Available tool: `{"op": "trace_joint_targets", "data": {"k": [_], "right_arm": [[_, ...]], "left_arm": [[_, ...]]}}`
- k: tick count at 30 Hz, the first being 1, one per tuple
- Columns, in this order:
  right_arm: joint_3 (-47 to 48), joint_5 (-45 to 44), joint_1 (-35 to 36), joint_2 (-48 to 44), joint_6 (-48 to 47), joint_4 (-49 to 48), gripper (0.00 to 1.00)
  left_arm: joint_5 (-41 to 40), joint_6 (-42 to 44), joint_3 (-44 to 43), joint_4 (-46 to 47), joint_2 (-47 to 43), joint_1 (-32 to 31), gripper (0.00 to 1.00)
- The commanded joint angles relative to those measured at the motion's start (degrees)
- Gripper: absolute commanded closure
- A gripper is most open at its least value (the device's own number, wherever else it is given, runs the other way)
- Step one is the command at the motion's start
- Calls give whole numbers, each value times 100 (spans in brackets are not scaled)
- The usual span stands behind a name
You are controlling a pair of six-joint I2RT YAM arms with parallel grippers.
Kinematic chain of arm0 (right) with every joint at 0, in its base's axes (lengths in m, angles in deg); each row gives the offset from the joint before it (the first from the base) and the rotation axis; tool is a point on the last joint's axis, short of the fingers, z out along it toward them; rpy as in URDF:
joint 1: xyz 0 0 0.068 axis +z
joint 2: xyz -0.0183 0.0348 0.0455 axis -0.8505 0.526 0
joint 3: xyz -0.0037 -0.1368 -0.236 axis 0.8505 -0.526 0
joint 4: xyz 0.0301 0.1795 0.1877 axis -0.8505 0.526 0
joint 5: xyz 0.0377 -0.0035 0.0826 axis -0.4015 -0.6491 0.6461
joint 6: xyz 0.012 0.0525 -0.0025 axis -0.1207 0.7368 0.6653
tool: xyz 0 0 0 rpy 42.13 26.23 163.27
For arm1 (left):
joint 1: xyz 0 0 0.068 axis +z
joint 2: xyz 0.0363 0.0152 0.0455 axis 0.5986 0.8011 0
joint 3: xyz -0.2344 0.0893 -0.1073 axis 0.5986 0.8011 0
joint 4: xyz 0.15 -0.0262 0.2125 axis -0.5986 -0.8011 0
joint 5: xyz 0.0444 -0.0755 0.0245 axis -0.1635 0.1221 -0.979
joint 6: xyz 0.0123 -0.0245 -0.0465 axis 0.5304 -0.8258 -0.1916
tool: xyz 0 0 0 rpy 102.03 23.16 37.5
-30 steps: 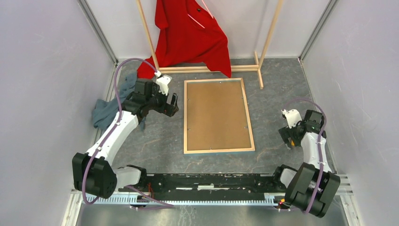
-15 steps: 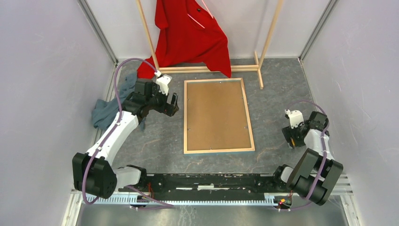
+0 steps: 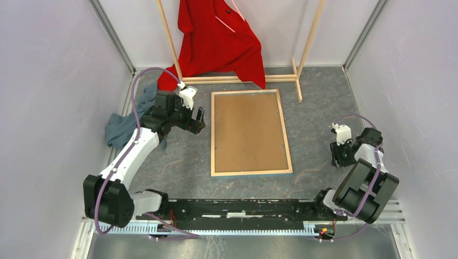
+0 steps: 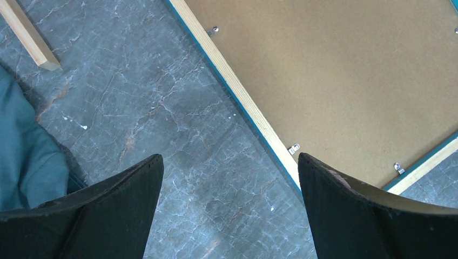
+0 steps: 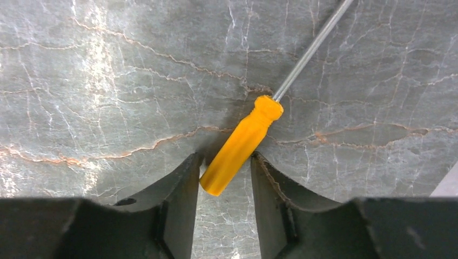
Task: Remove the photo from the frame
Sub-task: Pick up the screwdriver from the center of the board.
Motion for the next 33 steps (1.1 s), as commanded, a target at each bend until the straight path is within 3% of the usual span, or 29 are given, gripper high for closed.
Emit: {"op": "trace_joint_targets", "data": {"k": [1,10,19,26,30,33], "right_arm": [[-392,-490,-112,566,-387,-596,61],[-235,-312,-193,370,-494,-492,100],[835,970,97,-1311,-925,782,100],[1919,1212,2438,-1393,-659,1537,100],[2521,1962,3459,-1059,-686,1989,100],[2571,2249,4328,-1067,-691,1953,100]], "left_arm": [[147,145,41,267,-118,35,0],[232,147,68,305,-108,50,0],[517,374,42,246,-248,53,0],[1355,852,-299,-148,-391,41,0],[2114,1332,-1065,-906,-144,-68,0],[2201,1658,-1690,-1603,172,-517,0]]}}
